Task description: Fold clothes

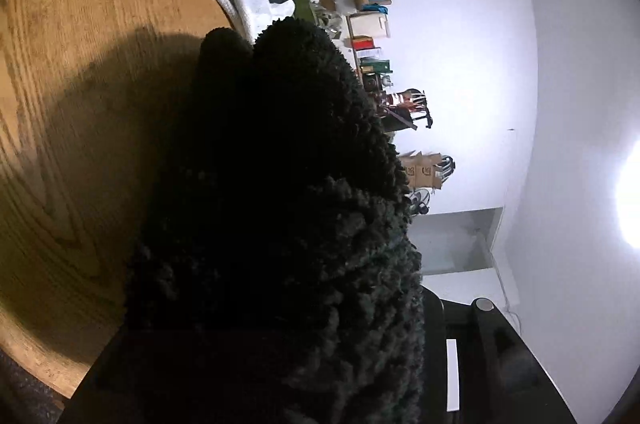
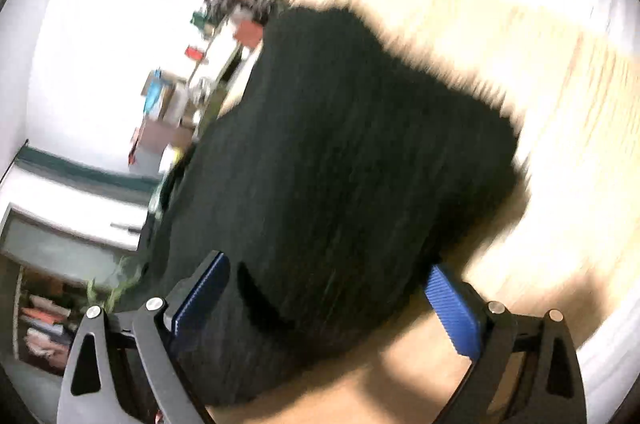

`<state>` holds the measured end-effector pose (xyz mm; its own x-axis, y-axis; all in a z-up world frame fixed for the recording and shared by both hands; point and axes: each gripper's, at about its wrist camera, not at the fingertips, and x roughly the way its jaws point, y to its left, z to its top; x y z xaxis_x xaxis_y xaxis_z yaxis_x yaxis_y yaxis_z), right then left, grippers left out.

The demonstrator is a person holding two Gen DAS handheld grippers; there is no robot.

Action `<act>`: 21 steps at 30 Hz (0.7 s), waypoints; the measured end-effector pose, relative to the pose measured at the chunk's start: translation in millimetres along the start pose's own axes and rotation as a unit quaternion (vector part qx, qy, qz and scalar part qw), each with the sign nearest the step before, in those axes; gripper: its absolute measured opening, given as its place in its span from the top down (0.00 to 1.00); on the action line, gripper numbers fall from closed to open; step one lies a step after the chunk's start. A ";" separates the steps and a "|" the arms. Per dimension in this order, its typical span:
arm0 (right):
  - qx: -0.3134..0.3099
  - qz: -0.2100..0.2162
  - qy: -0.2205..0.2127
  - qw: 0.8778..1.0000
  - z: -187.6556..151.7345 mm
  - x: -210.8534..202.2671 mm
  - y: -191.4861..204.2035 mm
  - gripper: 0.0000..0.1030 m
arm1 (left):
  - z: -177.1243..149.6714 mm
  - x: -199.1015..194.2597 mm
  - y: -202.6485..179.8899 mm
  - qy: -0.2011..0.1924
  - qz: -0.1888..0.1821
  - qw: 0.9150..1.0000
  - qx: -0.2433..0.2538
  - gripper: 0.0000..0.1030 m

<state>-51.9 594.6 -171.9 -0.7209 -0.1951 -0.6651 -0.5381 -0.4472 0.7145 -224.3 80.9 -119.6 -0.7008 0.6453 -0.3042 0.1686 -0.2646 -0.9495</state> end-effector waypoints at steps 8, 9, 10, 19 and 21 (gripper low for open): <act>0.025 0.034 0.044 0.998 39.0 19.3 -17.4 0.00 | -4.5 -3.5 -0.9 -0.002 0.025 0.999 0.026 0.58; 0.022 0.029 0.041 0.998 39.8 20.6 -15.3 0.00 | -5.3 -4.4 -1.5 -0.001 0.030 0.999 0.032 0.58; 0.020 0.025 0.037 0.999 40.4 21.8 -13.3 0.00 | -5.9 -6.5 -0.1 0.001 0.035 0.999 0.038 0.58; 0.045 -0.012 0.008 0.999 35.8 2.3 -28.0 0.05 | 6.3 -20.2 47.5 0.009 0.049 0.999 -0.018 0.58; 0.015 -0.053 -0.013 0.998 36.1 -5.1 -24.1 0.04 | 3.7 -22.2 47.0 0.011 0.049 0.999 -0.012 0.58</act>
<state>-51.1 637.9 -177.9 -0.6698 -0.1262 -0.7317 -0.6244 -0.4375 0.6471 -203.4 51.5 -157.2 -0.6654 0.6324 -0.3965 0.2522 -0.3095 -0.9168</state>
